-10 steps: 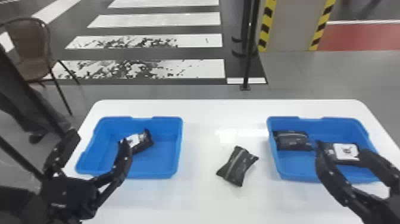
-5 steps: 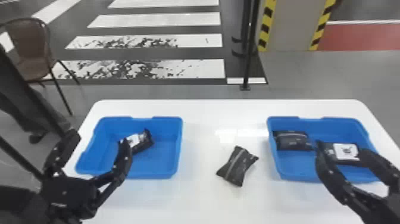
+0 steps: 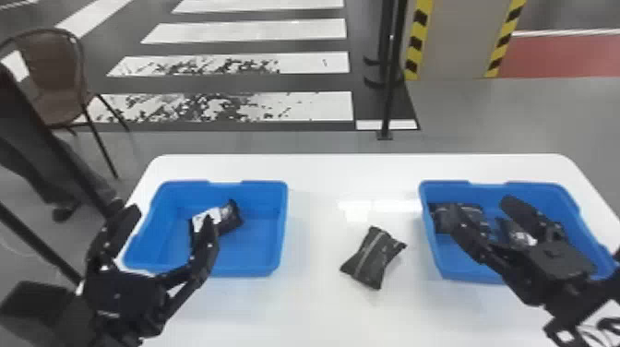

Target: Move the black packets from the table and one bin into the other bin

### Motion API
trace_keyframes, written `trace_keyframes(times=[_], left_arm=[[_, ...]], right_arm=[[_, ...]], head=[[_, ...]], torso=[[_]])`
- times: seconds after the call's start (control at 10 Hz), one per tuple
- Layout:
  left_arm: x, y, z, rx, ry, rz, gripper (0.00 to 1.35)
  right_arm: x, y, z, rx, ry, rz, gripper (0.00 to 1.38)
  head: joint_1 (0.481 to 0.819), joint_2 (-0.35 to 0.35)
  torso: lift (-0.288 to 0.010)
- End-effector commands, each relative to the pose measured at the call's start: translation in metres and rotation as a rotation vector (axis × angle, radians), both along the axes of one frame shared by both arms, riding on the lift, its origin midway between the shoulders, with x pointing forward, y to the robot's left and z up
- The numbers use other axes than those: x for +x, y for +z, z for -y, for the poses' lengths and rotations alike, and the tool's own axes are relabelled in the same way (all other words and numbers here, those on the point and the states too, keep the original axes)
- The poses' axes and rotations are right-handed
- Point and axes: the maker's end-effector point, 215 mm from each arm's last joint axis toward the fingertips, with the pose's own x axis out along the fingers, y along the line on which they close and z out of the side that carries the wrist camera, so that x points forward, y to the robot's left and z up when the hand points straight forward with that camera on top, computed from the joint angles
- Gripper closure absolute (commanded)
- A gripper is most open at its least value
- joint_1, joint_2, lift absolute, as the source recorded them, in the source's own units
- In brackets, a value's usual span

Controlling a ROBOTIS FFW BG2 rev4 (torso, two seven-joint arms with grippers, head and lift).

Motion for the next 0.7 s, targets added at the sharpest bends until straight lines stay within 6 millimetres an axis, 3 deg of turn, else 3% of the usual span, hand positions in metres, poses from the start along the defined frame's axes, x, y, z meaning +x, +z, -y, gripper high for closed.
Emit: trace_keyframes(times=[0.0, 0.3, 0.5, 0.6], left_arm=[[0.0, -0.001, 0.002, -0.002, -0.003, -0.002, 0.12], [0.001, -0.005, 0.005, -0.006, -0.01, -0.014, 0.12], [0.001, -0.006, 0.009, -0.011, -0.016, -0.017, 0.12], [0.002, -0.008, 0.009, -0.014, -0.018, -0.021, 0.12]], right_arm=[[0.021, -0.015, -0.016, -0.023, 0.042, -0.039, 0.14], [0.052, -0.054, -0.047, -0.135, 0.155, -0.148, 0.14], [0.055, -0.095, -0.083, -0.163, 0.285, -0.236, 0.14], [0.056, -0.106, -0.095, -0.173, 0.321, -0.257, 0.14]], head=[[0.695, 0.086], [0.695, 0.118], [0.695, 0.141], [0.695, 0.151]], torso=[[-0.11], [-0.11], [-0.11], [-0.11]])
